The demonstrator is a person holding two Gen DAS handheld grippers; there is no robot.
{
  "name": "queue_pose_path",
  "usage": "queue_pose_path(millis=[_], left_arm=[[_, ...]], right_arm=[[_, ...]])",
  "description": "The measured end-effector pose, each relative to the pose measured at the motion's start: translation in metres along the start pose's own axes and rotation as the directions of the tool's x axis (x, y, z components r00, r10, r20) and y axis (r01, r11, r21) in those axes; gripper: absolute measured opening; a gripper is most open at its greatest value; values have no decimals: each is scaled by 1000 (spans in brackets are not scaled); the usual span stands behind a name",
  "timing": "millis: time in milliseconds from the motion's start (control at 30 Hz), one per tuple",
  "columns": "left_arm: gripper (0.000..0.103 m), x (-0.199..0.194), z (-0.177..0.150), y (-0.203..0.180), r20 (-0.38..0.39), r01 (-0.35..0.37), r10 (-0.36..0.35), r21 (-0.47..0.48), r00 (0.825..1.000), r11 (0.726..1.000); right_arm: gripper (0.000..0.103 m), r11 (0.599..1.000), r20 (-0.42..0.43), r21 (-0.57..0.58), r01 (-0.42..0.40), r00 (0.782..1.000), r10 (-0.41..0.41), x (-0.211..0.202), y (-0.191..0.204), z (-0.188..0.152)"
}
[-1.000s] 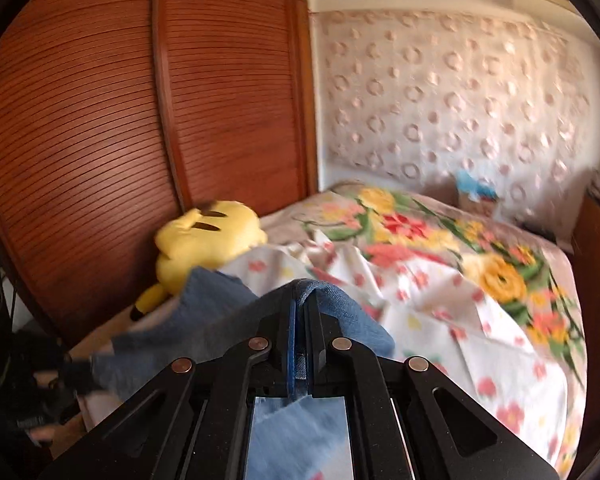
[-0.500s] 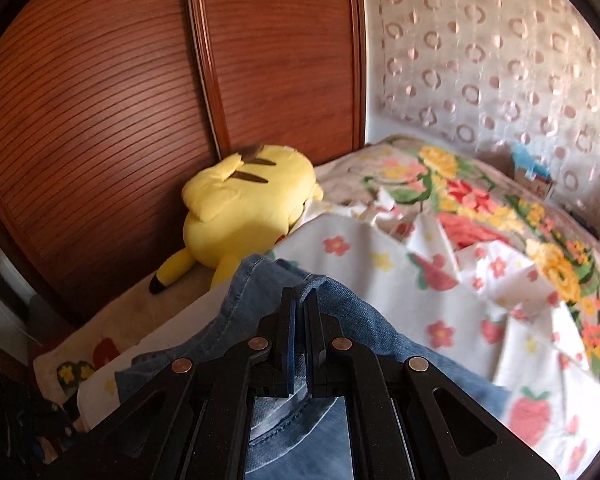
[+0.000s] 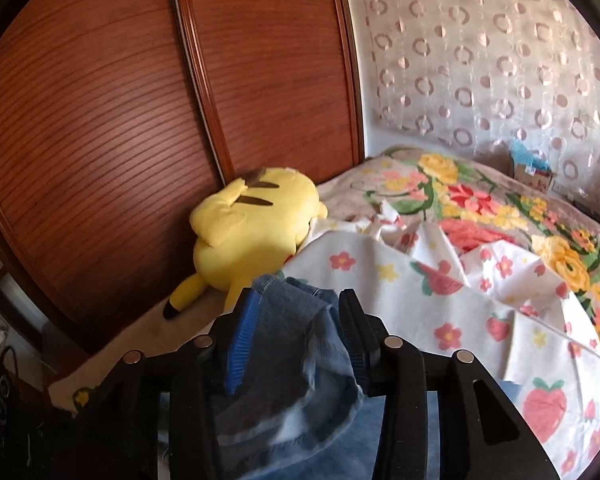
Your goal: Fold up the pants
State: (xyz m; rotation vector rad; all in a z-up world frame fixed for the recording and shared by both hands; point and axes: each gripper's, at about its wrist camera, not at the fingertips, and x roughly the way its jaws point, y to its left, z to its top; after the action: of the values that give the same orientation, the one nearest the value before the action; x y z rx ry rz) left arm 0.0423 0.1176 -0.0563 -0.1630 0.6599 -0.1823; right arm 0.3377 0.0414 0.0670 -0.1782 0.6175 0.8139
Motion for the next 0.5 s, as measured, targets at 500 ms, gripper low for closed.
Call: queue_pose_path(millis=[500], left_arm=[[44, 19, 16, -17, 0, 19, -19, 72, 1000, 997]], right_arm=[[48, 991, -56, -13, 131, 990, -131, -23, -28, -63]])
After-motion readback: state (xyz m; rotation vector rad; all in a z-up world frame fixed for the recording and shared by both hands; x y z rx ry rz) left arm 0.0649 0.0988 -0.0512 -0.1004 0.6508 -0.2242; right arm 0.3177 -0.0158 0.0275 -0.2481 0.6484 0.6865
